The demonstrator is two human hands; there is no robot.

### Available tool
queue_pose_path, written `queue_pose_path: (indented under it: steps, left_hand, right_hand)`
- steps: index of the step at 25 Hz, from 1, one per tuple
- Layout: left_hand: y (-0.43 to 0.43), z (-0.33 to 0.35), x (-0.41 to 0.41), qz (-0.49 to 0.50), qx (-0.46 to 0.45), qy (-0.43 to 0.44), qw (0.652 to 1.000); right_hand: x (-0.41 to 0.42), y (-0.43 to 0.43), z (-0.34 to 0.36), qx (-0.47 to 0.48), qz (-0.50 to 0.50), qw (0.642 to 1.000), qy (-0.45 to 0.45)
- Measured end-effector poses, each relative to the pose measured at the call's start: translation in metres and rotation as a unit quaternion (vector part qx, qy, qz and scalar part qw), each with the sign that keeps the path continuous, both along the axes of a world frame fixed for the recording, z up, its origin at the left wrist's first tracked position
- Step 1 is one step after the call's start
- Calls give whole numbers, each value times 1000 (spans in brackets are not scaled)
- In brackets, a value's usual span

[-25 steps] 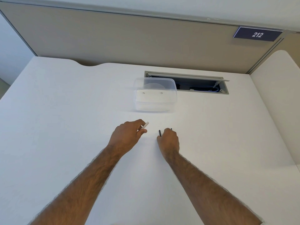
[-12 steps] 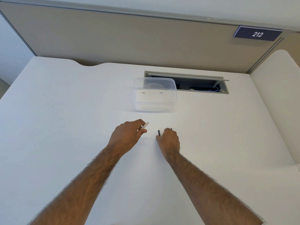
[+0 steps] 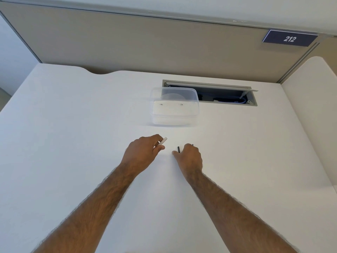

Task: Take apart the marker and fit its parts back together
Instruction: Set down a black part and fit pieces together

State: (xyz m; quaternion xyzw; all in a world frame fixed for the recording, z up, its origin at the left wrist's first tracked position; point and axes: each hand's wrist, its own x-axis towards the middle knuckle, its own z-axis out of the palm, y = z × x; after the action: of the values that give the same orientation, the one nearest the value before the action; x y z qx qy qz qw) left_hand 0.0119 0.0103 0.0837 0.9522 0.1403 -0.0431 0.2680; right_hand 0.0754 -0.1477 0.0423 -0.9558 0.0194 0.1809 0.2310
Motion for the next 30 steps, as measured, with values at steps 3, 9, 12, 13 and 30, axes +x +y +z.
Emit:
queue_pose_path:
  steps: [3, 9, 12, 13, 30]
  left_hand:
    - [2, 0, -2, -10, 18, -11, 1000]
    - [-1, 1, -1, -12, 26, -13, 1000]
    - [1, 2, -1, -8, 26, -15, 1000]
    - [3, 2, -1, -6, 21, -17, 1000]
    - [18, -44, -12, 382, -655, -122, 641]
  right_hand:
    - [-2, 3, 7, 46, 20, 997, -58]
    - [3, 12, 40, 347, 8, 937, 23]
    - [5, 13, 45, 381, 42, 922, 59]
    - [6, 14, 45, 385, 44, 920, 63]
    - [13, 18, 31, 403, -35, 900, 164]
